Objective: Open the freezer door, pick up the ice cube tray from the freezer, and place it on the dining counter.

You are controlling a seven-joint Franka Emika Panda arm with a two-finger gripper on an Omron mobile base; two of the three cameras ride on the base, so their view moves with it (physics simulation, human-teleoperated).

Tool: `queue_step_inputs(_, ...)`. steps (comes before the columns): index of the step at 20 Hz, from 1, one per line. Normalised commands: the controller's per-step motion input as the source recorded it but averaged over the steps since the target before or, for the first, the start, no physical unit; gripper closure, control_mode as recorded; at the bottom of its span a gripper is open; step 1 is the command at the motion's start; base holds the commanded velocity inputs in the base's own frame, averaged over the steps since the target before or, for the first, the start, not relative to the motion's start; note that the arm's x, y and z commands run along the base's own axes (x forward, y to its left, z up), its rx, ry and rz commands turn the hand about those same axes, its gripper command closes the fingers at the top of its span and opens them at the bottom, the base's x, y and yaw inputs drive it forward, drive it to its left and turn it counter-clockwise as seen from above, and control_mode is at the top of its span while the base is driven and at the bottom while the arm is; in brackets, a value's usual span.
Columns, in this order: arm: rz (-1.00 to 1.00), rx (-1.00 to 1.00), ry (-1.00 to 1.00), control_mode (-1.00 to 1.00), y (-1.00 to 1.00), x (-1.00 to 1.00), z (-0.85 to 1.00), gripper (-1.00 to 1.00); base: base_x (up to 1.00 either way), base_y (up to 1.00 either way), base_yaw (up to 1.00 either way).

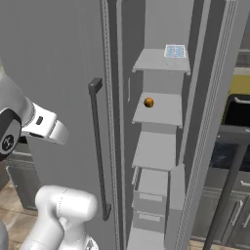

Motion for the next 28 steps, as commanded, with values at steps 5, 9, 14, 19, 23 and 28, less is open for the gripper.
queue_step_inputs(5,0.0,0.0,0.0,1.0,0.0,0.0,0.0,-1.0,0.12,-0.42,0.0)
queue_step_inputs(9,0.0,0.0,0.0,1.0,0.0,0.0,0.0,-1.0,0.18,-0.41,0.0)
queue_step_inputs(14,0.0,0.0,0.0,1.0,0.0,0.0,0.0,-1.0,0.3,-0.42,0.0)
queue_step_inputs(19,0.0,0.0,0.0,1.0,0.0,0.0,0.0,-1.0,0.34,-0.39,-0.01)
queue_step_inputs(23,0.0,0.0,0.0,1.0,0.0,0.0,0.0,-1.0,0.5,-0.27,0.0)
queue_step_inputs(28,0.0,0.0,0.0,1.0,0.0,0.0,0.0,-1.0,0.57,-0.15,0.0)
